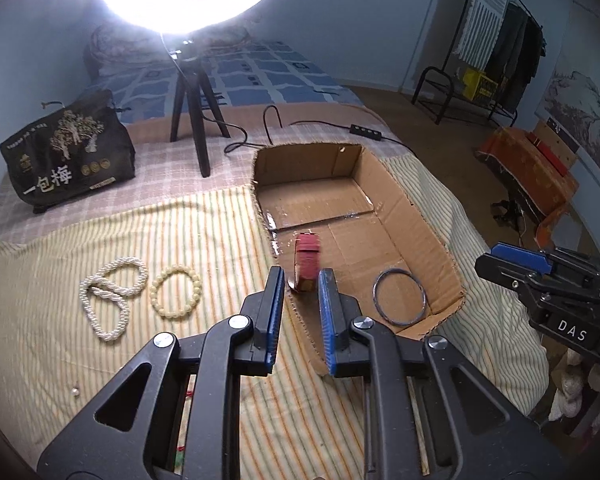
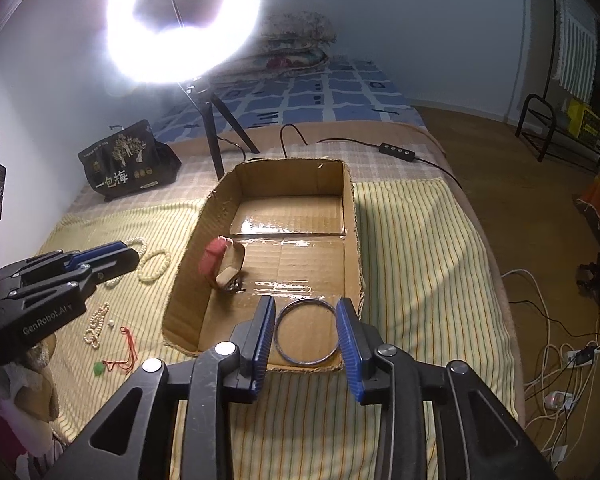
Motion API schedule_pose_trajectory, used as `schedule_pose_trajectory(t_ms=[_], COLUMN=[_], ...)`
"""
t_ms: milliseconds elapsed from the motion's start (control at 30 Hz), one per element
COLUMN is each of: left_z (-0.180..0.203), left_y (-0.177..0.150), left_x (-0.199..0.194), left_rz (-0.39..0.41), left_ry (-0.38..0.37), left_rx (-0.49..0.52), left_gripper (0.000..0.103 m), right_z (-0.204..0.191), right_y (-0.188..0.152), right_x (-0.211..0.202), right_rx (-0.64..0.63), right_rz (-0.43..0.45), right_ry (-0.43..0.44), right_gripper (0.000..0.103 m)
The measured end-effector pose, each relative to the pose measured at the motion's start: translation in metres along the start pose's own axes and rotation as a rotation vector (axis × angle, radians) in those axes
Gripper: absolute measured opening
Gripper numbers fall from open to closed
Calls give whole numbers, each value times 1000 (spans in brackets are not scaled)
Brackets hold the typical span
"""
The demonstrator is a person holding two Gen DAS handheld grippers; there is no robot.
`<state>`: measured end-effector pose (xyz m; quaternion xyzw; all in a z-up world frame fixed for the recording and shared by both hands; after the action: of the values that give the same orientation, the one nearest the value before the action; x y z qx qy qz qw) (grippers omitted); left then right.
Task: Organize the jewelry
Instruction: 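Open the left gripper over the box while the right gripper releases the bangle inside, then move both tools back toward the remaining jewelry on the sheet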
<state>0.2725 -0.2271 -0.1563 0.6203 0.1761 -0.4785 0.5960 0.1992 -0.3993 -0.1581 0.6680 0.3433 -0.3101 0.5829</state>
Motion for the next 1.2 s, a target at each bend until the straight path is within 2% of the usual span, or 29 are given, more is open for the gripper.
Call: schedule_pose_trajectory(t_ms=[100,400,467,500,633,700,767,933,1000,1033,1200], left_z=[-5,-33,-42,-48,-70,-82,-94,-130,-147,-156,-186], left_y=[-1,-9,-13,-15,-24,-30,-36,-55,-64,-69,-90], left_x=[-13,-51,-60,-65,-80,-87,-95,-109,-114,-116,-117], left_rz=[14,55,63,68,82,87,94,91,84,84,55], left_ry=[9,62,74,78,113,134,155,198,214,225,263], left_rx=[-1,-10,-17,-24,-40,-43,-47,-73,-94,-105,-136], left_gripper=[15,15,19,21,25,38,43,45,56,58,59], right_z=[-5,-30,-37,-42,-59,-66,-74,-94,-103,-107,-125], right_y=[-1,-8,-9,-10,-15,-18,-22,-32,-35,-36,-43], right_x=[-7,-34,-40,-43,-49,-49,-50,-47,-44,-42,-31], right_rx=[-4,-36,-50,-61,-104,-117,-128,-170,-185,-190,-208], right_rz=[8,49,58,63,65,61,59,60,59,60,43], right_ry=[1,0,0,3,10,18,31,53,63,70,117], right_gripper=[39,72,83,85,87,88,89,90,90,90,94])
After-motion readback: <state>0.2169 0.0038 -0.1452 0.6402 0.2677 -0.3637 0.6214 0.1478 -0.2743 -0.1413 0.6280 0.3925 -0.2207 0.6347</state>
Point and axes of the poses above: each gripper's, at about its wrist camera, not at the fingertips, and x roughly the way its jaws point, z to its right, y to its top, the point moved 5 cm from there along x, roughly the way its jaws point, and after that the axes turned 5 degrees about -z, right-handed, at the moved point
